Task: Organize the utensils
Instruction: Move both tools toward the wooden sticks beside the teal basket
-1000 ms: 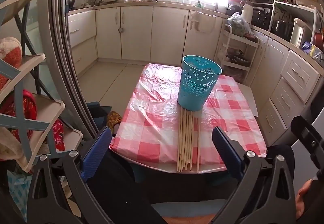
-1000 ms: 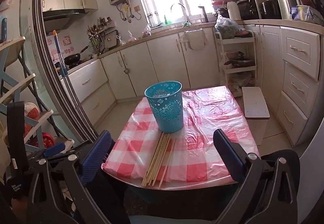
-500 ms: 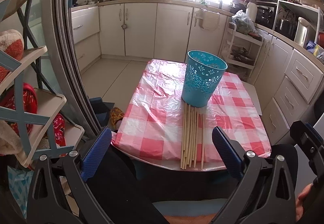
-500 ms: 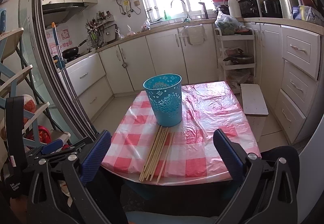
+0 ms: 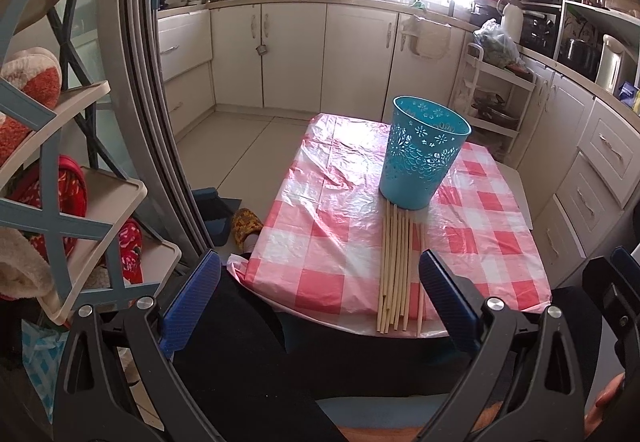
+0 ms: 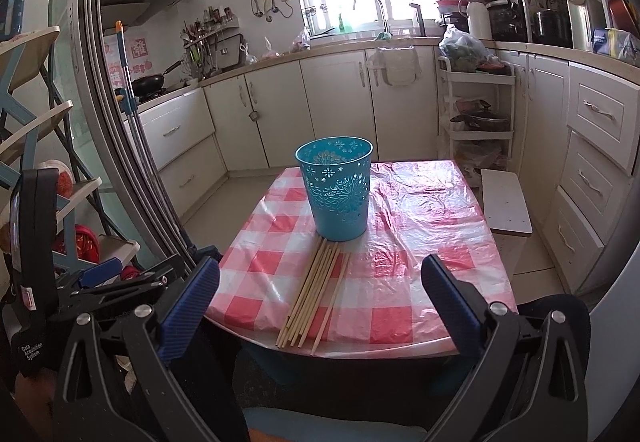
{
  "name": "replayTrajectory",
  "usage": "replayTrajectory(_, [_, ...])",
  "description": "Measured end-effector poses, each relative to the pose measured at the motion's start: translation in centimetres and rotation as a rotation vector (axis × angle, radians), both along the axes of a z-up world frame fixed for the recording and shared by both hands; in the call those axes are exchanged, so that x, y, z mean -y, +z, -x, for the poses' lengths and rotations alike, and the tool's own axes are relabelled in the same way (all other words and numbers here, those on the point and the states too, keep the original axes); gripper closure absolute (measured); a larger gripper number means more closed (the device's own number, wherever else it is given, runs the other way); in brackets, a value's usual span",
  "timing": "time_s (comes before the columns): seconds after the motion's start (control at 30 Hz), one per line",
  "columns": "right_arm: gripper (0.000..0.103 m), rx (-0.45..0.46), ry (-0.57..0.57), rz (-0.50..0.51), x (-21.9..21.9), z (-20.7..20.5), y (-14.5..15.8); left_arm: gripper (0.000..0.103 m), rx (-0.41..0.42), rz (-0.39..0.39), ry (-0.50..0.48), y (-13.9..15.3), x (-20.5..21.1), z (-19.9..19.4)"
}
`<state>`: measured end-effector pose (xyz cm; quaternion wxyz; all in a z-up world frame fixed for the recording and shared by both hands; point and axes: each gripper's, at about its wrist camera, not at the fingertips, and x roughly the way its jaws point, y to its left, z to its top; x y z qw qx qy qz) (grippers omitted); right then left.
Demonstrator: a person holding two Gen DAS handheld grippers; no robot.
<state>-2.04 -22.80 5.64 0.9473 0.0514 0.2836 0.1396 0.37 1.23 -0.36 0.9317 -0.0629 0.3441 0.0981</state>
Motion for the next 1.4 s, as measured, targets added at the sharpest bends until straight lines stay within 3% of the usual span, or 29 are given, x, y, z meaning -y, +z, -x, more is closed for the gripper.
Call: replayTrajectory(1.4, [0.006, -0.015, 0.027, 0.034, -1.2, 0.1, -0.9, 0.008, -0.004, -0.033, -0.001, -0.3, 0.2, 0.1])
